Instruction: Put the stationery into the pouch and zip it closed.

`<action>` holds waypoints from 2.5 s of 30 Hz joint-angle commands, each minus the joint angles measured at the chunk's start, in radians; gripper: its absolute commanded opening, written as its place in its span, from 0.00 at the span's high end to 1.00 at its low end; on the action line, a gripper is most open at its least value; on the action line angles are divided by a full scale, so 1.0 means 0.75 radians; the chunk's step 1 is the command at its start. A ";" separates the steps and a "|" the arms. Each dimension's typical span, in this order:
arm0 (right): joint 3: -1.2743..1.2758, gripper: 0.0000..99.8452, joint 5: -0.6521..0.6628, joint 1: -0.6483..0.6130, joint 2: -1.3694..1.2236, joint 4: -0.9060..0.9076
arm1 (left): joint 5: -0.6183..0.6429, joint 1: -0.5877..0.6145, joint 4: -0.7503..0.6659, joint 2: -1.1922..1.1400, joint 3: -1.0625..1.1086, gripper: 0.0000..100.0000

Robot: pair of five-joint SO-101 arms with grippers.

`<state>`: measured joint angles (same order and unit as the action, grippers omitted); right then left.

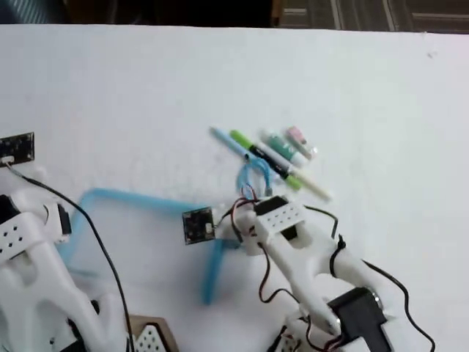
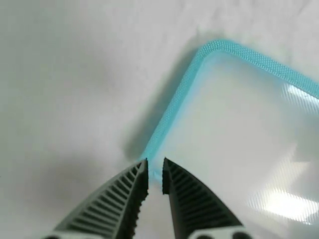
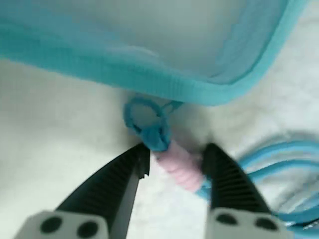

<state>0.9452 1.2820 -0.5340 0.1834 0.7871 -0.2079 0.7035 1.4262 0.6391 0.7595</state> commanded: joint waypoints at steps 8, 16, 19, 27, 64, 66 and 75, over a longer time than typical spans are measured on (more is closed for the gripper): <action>-0.061 0.99 -0.113 0.005 0.275 0.150 | 0.010 0.007 -0.012 -0.001 -0.010 0.92; -0.219 0.98 -0.671 -0.077 0.764 0.150 | 0.012 0.032 0.108 0.007 -0.207 0.92; -0.299 0.98 -0.800 -0.157 0.913 0.144 | 0.014 0.062 0.250 0.007 -0.468 0.92; -0.624 0.98 -1.144 -0.210 1.028 0.152 | 0.170 0.071 0.483 0.007 -1.201 0.92; -0.638 0.98 -1.250 -0.093 0.738 0.101 | 0.669 -0.828 0.487 -0.073 -1.176 0.84; -0.638 0.98 -1.250 -0.093 0.733 0.101 | 0.644 -0.828 0.487 -0.114 -1.176 0.84; -0.636 0.98 -1.248 -0.095 0.731 0.101 | 0.622 -0.862 0.489 -0.095 -1.117 0.83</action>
<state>0.4695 0.3414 -0.6168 0.7419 0.8592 0.2770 0.0821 1.7791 0.5792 -0.1289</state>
